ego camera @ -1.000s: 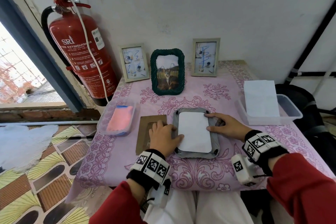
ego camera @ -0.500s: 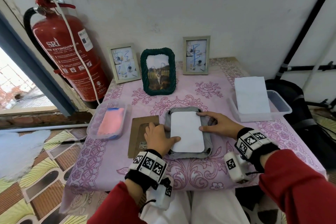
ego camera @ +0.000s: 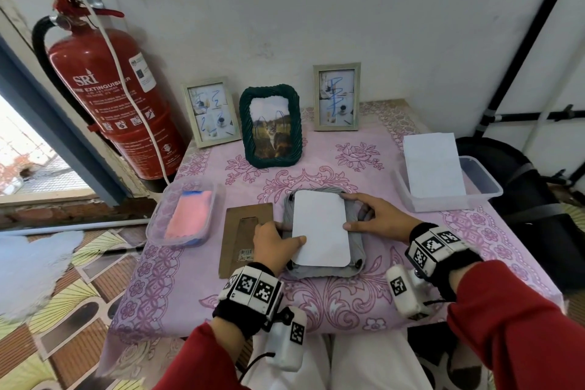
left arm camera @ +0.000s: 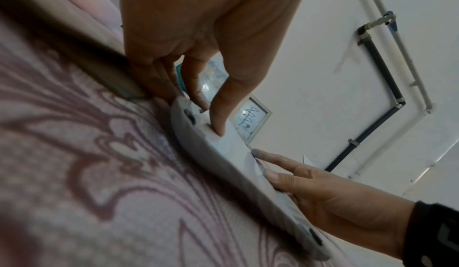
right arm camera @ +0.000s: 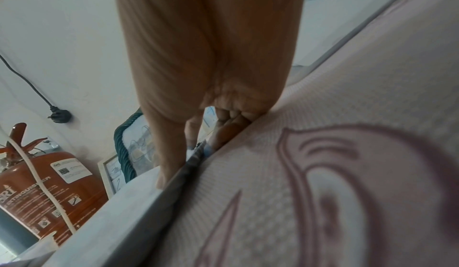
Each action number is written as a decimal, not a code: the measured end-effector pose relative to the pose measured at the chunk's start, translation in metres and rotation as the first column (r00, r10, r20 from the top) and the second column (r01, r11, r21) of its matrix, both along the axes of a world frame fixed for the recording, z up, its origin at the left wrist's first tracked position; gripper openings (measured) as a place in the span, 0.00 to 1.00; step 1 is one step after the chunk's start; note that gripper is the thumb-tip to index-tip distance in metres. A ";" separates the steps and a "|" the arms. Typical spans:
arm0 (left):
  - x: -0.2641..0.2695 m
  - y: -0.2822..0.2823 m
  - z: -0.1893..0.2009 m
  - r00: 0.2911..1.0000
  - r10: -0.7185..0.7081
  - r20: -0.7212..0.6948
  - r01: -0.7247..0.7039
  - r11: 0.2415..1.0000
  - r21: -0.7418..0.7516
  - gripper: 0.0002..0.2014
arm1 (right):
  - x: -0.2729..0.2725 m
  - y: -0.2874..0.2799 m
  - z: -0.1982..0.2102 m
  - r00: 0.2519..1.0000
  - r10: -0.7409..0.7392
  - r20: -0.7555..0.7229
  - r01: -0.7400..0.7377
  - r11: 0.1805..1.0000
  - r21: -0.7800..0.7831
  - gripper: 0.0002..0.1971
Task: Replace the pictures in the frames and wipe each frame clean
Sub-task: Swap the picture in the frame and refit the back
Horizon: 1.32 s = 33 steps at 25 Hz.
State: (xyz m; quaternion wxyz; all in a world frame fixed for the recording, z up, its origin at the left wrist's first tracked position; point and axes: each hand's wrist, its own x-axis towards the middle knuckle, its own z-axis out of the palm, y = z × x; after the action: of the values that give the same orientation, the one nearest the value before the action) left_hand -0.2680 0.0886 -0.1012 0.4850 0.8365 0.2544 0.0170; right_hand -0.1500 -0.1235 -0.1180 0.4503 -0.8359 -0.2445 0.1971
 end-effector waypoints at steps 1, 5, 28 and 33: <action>0.000 0.001 0.000 1.000 0.024 0.014 -0.024 0.999 -0.035 0.16 | 0.000 0.000 0.000 1.000 0.001 0.000 -0.001 1.000 -0.005 0.34; -0.002 0.007 0.005 0.994 0.080 0.075 -0.067 0.985 -0.161 0.14 | 0.000 0.000 -0.001 1.000 -0.001 -0.013 0.001 1.000 -0.002 0.34; -0.011 0.014 0.009 0.962 0.116 0.247 -0.011 0.921 -0.390 0.16 | -0.009 0.010 0.016 0.999 -0.034 -0.014 0.033 0.993 -0.109 0.27; -0.007 0.006 0.017 0.941 0.139 0.307 0.019 0.888 -0.459 0.16 | -0.023 0.007 0.037 0.985 -0.084 0.152 0.116 0.971 -0.211 0.23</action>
State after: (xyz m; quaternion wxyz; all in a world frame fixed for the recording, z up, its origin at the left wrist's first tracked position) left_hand -0.2751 0.0944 -0.0843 0.7022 0.6762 0.1921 0.1126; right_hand -0.1734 -0.1164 -0.0806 0.3463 -0.9035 -0.2101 0.1400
